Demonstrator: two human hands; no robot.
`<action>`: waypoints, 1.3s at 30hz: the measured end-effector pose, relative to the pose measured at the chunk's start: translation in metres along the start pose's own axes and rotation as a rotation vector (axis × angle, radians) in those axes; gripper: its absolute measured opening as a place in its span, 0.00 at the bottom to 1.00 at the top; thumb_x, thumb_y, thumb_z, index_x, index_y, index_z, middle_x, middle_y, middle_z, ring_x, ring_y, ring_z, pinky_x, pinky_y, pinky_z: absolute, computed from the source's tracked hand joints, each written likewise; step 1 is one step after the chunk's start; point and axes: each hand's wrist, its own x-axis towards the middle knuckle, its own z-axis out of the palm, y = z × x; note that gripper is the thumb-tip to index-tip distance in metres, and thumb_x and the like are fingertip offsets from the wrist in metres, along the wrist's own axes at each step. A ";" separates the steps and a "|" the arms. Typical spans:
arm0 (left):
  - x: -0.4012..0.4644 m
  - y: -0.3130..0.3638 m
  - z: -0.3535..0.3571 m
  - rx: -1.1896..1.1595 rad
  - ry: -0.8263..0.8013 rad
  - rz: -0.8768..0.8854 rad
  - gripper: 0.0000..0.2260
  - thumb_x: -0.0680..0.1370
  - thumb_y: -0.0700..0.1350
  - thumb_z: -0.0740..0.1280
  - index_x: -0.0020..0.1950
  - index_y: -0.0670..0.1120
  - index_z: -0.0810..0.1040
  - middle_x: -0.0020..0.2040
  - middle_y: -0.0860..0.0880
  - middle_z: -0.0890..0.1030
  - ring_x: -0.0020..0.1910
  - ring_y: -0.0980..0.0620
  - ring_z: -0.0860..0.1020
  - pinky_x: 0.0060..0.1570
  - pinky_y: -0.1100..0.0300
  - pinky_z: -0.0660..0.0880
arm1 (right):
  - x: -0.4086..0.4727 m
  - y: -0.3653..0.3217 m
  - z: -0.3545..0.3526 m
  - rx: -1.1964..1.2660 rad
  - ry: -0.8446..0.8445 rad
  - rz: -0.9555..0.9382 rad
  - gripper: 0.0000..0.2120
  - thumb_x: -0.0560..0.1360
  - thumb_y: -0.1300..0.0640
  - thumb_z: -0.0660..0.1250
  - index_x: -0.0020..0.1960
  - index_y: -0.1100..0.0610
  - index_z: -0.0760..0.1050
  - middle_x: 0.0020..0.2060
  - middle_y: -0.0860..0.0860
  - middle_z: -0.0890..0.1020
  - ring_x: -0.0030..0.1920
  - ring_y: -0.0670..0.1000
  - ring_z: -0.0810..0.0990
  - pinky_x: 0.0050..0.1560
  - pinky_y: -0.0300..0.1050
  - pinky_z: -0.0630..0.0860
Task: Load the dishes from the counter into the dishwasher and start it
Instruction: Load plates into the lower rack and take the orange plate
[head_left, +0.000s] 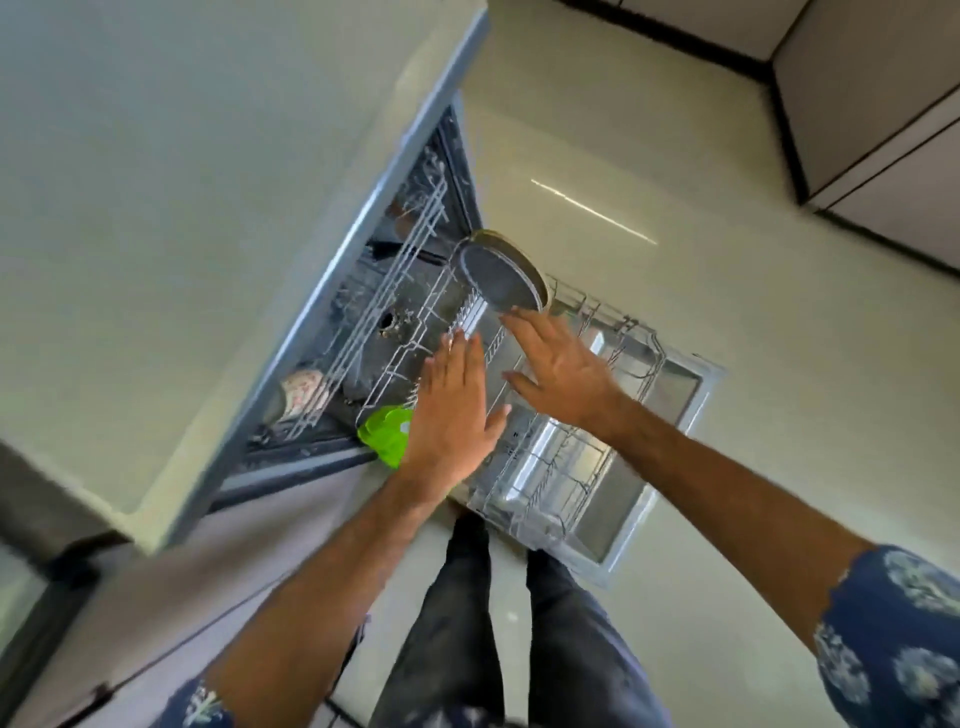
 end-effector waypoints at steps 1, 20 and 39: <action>-0.020 0.002 -0.020 -0.009 0.032 0.011 0.40 0.81 0.61 0.56 0.81 0.41 0.38 0.81 0.40 0.40 0.80 0.42 0.41 0.79 0.45 0.46 | -0.011 -0.018 -0.012 0.007 0.007 -0.022 0.34 0.75 0.51 0.71 0.75 0.62 0.62 0.72 0.61 0.69 0.70 0.61 0.69 0.70 0.57 0.68; -0.331 -0.313 -0.094 -0.030 0.391 -0.680 0.33 0.80 0.59 0.51 0.79 0.40 0.59 0.80 0.40 0.58 0.79 0.41 0.57 0.75 0.40 0.60 | 0.072 -0.394 -0.004 -0.011 -0.142 -0.632 0.28 0.77 0.54 0.67 0.75 0.58 0.64 0.75 0.58 0.65 0.72 0.60 0.67 0.71 0.54 0.66; -0.354 -0.404 -0.054 -0.106 0.459 -0.598 0.31 0.83 0.61 0.51 0.82 0.47 0.51 0.82 0.48 0.50 0.81 0.51 0.45 0.78 0.43 0.49 | 0.243 -0.571 0.105 0.431 -0.357 0.086 0.28 0.80 0.56 0.65 0.77 0.55 0.62 0.68 0.55 0.71 0.58 0.53 0.75 0.54 0.47 0.79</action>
